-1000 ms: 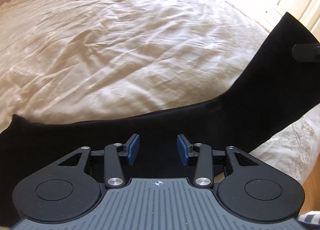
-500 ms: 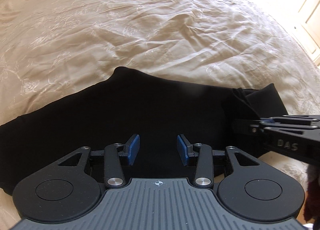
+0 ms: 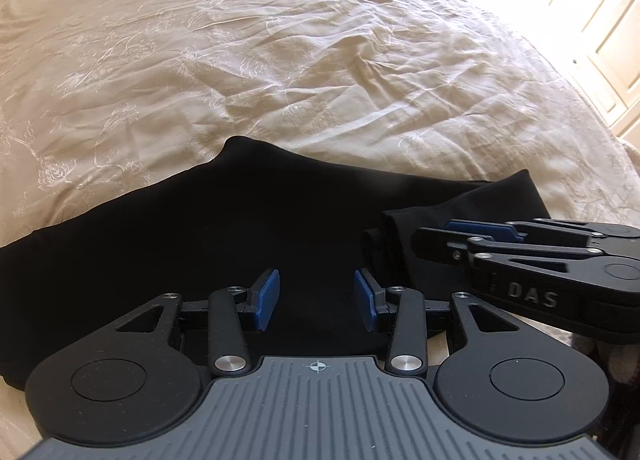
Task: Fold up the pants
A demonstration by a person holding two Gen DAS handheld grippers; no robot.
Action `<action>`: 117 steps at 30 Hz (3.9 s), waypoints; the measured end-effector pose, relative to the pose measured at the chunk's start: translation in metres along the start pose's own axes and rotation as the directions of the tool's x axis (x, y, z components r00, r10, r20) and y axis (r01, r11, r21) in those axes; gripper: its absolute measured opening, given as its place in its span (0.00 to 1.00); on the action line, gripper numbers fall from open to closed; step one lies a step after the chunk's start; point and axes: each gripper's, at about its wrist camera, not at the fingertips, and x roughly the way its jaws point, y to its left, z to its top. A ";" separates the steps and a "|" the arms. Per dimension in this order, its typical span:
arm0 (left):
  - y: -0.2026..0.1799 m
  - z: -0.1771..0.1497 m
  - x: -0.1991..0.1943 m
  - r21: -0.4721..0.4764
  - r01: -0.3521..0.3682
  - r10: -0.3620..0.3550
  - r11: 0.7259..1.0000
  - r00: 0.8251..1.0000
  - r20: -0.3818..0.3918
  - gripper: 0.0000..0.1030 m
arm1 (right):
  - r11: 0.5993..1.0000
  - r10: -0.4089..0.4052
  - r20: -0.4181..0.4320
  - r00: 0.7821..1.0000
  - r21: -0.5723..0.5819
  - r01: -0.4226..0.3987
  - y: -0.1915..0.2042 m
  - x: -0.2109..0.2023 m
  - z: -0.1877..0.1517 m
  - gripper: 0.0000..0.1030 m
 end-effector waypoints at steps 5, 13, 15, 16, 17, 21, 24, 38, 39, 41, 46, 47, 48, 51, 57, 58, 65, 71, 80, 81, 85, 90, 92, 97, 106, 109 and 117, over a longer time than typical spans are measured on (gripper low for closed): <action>-0.029 0.013 0.006 0.027 0.029 -0.029 0.999 1.000 0.011 0.39 | 0.995 -0.030 0.066 0.997 0.095 0.023 -0.040 -0.039 -0.003 0.32; -0.086 0.013 0.044 0.105 0.043 -0.034 0.994 0.996 -0.084 0.39 | 0.956 -0.240 -0.040 0.970 0.162 0.243 -0.131 -0.046 -0.009 0.03; -0.091 0.008 0.057 0.099 0.021 -0.009 0.995 0.993 -0.120 0.39 | 0.950 -0.254 -0.081 0.964 0.164 0.264 -0.147 -0.038 -0.011 0.03; -0.092 0.005 0.065 0.091 0.004 0.009 0.996 0.989 -0.145 0.39 | 0.951 -0.251 -0.098 0.963 0.162 0.264 -0.152 -0.034 -0.013 0.03; -0.092 0.002 0.072 0.082 -0.011 0.025 0.997 0.985 -0.173 0.39 | 0.952 -0.244 -0.119 0.962 0.158 0.261 -0.159 -0.030 -0.015 0.03; -0.092 -0.002 0.080 0.061 -0.043 0.055 0.997 0.978 -0.201 0.39 | 0.963 -0.226 -0.175 0.958 0.108 0.247 -0.168 -0.014 -0.022 0.03; -0.091 0.001 0.067 0.033 -0.076 0.081 0.997 0.980 -0.180 0.39 | 0.968 -0.214 -0.185 0.959 0.092 0.234 -0.170 -0.012 -0.022 0.04; 0.004 -0.050 -0.022 -0.302 -0.307 0.278 0.902 0.951 -0.138 0.40 | 0.996 -0.092 -0.023 0.995 0.009 0.092 -0.130 -0.042 0.009 0.10; 0.012 -0.054 -0.025 -0.316 -0.318 0.287 0.894 0.947 -0.141 0.40 | 0.996 -0.084 -0.027 0.996 0.004 0.084 -0.123 -0.040 0.008 0.10; 0.030 -0.062 -0.034 -0.345 -0.330 0.299 0.878 0.944 -0.142 0.40 | 0.998 -0.069 -0.040 0.997 -0.004 0.069 -0.110 -0.035 0.006 0.10; 0.074 -0.074 -0.045 -0.376 -0.325 0.298 0.867 0.946 -0.131 0.40 | 0.999 -0.023 -0.065 0.998 -0.026 0.022 -0.061 -0.018 -0.004 0.11; 0.083 -0.075 -0.047 -0.374 -0.320 0.293 0.871 0.947 -0.128 0.40 | 0.999 -0.017 -0.070 0.997 -0.031 0.015 -0.049 -0.014 -0.006 0.11; 0.092 -0.076 -0.048 -0.369 -0.314 0.289 0.875 0.949 -0.124 0.40 | 0.999 -0.015 -0.074 0.997 -0.034 0.013 -0.039 -0.010 -0.007 0.12; 0.120 -0.076 -0.053 -0.347 -0.301 0.281 0.888 0.954 -0.109 0.40 | 0.999 -0.019 -0.095 0.995 -0.034 0.016 -0.001 0.004 -0.012 0.12; 0.187 -0.069 -0.059 -0.361 -0.281 0.277 0.889 0.959 -0.064 0.41 | 0.999 -0.008 -0.122 0.993 -0.041 0.003 0.071 0.032 -0.015 0.14; 0.196 -0.067 -0.058 -0.366 -0.277 0.274 0.889 0.960 -0.060 0.42 | 0.999 -0.010 -0.121 0.993 -0.044 0.004 0.083 0.037 -0.016 0.14; 0.239 -0.074 -0.023 -0.365 -0.256 0.214 0.895 0.965 -0.154 0.59 | 0.999 -0.036 -0.116 0.993 -0.006 0.035 0.126 0.050 -0.022 0.14; 0.251 -0.102 -0.004 -0.462 -0.147 0.086 0.875 0.985 -0.150 0.84 | 0.996 -0.083 -0.123 0.989 0.023 0.087 0.130 0.052 -0.025 0.15; 0.259 -0.093 0.008 -0.544 -0.100 0.061 0.833 0.994 -0.088 0.83 | 0.992 -0.124 -0.137 0.983 0.016 0.127 0.127 0.068 -0.012 0.15; 0.259 -0.091 0.006 -0.551 -0.115 0.085 0.826 0.993 -0.081 0.65 | 0.991 -0.128 -0.132 0.983 0.012 0.131 0.126 0.072 -0.007 0.15; 0.260 -0.084 -0.004 -0.548 -0.121 0.123 0.828 0.992 -0.034 0.30 | 0.988 -0.157 -0.095 0.983 -0.004 0.157 0.115 0.089 0.018 0.15; 0.241 -0.083 -0.008 -0.455 -0.170 0.177 0.874 0.984 -0.027 0.27 | 0.988 -0.157 -0.088 0.984 -0.028 0.155 0.104 0.126 0.057 0.17; 0.234 -0.082 -0.007 -0.441 -0.185 0.194 0.878 0.981 -0.025 0.27 | 0.986 -0.167 -0.110 0.980 -0.047 0.163 0.103 0.145 0.068 0.15; 0.236 -0.081 -0.003 -0.427 -0.194 0.199 0.883 0.980 -0.034 0.28 | 0.976 -0.214 -0.186 0.959 -0.015 0.216 0.088 0.193 0.079 0.02; 0.242 -0.070 0.017 -0.450 -0.201 0.193 0.870 0.979 -0.064 0.44 | 0.978 -0.208 -0.176 0.962 -0.048 0.202 0.086 0.195 0.080 0.01; 0.247 -0.074 0.012 -0.466 -0.185 0.175 0.866 0.982 -0.065 0.46 | 0.979 -0.200 -0.136 0.970 -0.055 0.194 0.091 0.177 0.078 0.07; 0.246 -0.079 -0.018 -0.457 -0.158 0.188 0.875 0.982 0.022 0.17 | 0.993 -0.083 -0.127 0.988 -0.094 0.071 0.121 0.107 0.033 0.12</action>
